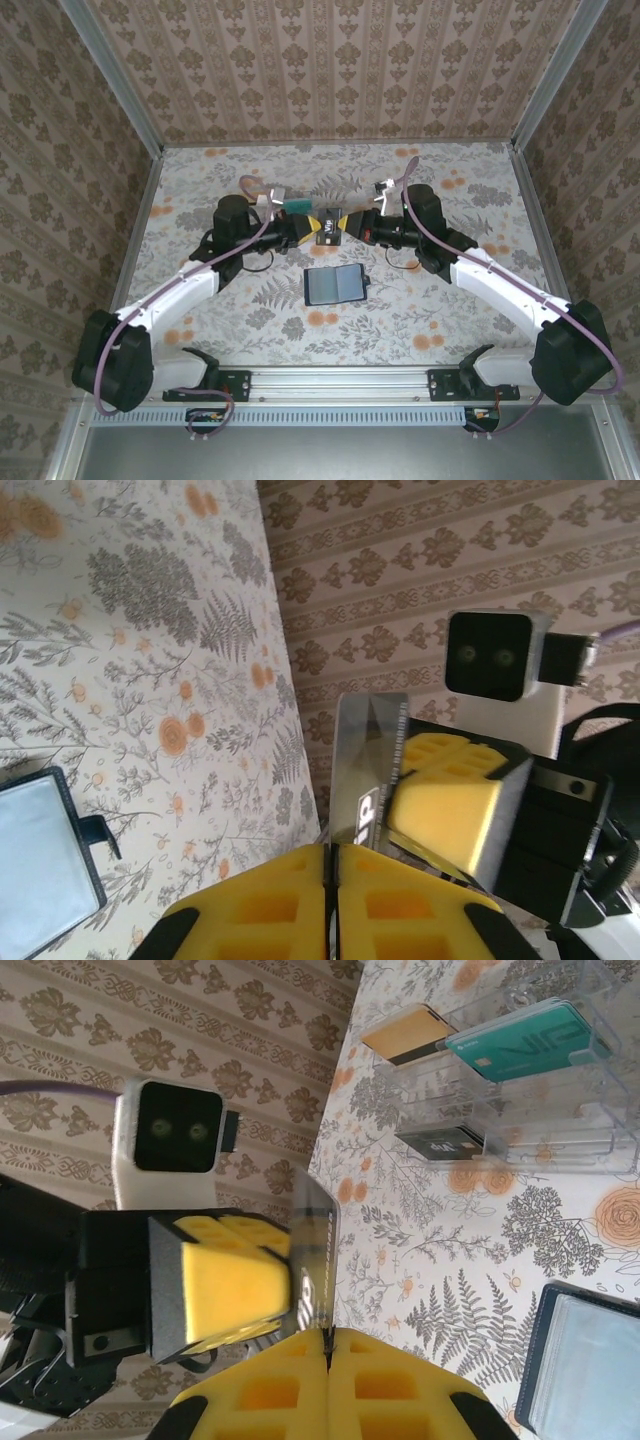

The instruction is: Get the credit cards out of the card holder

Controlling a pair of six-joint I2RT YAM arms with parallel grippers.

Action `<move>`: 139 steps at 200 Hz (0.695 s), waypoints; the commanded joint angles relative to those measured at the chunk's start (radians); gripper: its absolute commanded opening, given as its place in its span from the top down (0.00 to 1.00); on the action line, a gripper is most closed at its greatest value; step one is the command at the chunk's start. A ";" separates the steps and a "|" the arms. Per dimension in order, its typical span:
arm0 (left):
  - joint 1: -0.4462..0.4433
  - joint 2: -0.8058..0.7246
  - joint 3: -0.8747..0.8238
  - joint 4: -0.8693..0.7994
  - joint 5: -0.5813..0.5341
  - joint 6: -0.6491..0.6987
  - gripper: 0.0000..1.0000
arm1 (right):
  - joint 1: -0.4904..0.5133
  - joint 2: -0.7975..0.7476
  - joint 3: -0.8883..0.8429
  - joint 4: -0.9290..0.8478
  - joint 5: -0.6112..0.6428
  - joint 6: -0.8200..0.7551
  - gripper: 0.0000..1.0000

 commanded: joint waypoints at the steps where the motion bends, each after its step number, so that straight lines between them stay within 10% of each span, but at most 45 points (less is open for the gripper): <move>1: -0.003 -0.042 -0.013 0.047 0.014 -0.003 0.95 | 0.003 0.014 -0.009 0.031 -0.023 0.011 0.97; 17: -0.006 -0.051 -0.007 0.036 0.012 0.005 1.00 | 0.002 0.021 -0.011 0.037 -0.030 0.014 0.92; 38: -0.008 -0.066 -0.001 0.001 -0.007 0.022 1.00 | 0.003 0.025 -0.006 0.010 -0.024 0.002 0.50; 64: -0.005 -0.086 0.016 -0.105 -0.025 0.095 1.00 | 0.002 0.000 -0.012 -0.056 0.031 -0.024 0.23; 139: 0.015 -0.152 0.203 -0.790 -0.381 0.683 1.00 | -0.007 -0.077 -0.010 -0.226 0.120 -0.146 0.00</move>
